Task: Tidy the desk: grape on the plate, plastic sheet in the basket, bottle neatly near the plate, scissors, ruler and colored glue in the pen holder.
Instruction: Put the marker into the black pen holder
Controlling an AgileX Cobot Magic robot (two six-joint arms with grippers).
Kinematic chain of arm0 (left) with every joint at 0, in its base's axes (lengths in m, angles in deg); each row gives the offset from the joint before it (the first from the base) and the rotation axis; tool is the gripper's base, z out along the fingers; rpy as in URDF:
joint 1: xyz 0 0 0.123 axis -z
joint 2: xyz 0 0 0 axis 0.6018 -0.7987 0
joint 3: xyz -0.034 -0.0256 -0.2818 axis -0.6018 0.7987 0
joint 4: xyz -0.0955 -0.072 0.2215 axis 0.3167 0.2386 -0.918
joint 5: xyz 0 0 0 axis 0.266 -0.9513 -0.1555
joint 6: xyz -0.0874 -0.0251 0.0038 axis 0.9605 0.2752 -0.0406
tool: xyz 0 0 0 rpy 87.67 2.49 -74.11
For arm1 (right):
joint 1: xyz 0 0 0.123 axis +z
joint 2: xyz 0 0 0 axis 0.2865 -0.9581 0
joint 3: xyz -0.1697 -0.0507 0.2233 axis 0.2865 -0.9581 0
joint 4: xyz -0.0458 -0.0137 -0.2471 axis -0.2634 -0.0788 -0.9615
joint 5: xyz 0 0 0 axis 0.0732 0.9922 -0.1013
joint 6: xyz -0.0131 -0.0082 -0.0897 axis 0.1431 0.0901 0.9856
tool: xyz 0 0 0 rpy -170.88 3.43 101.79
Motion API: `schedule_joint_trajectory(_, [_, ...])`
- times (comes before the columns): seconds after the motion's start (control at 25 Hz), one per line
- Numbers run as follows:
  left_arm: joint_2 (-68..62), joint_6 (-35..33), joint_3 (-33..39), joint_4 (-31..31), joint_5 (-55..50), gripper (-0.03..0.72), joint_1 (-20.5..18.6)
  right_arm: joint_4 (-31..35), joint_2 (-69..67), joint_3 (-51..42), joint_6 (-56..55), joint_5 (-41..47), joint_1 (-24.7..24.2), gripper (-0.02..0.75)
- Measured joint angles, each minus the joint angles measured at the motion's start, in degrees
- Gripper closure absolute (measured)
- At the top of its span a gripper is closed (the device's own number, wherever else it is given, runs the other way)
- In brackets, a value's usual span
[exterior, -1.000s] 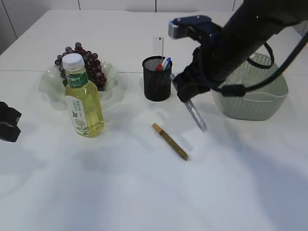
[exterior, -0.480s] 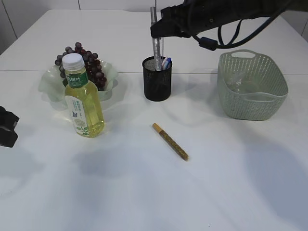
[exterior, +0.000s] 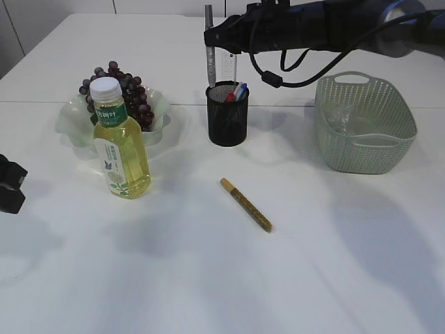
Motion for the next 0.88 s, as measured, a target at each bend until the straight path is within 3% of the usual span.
schedule_joint_trajectory(0.4, [0.0, 0.0, 0.0, -0.1, -0.1, 0.442, 0.0, 2.3, -6.7, 3.3, 6.1, -5.2, -0.2, 0.62])
schedule_joint_trajectory(0.48, [0.0, 0.0, 0.0, -0.1, -0.1, 0.442, 0.0, 2.5, -7.0, 3.3, 6.3, -5.5, -0.2, 0.573])
schedule_joint_trajectory(0.68, [0.0, 0.0, 0.0, -0.1, -0.1, 0.442, 0.0, 3.5, -7.1, 3.4, 6.6, -5.5, -0.2, 0.338])
schedule_joint_trajectory(0.88, [0.0, 0.0, 0.0, -0.2, -0.1, 0.442, 0.0, 3.5, -5.7, 3.4, 0.8, -6.2, -0.2, 0.286])
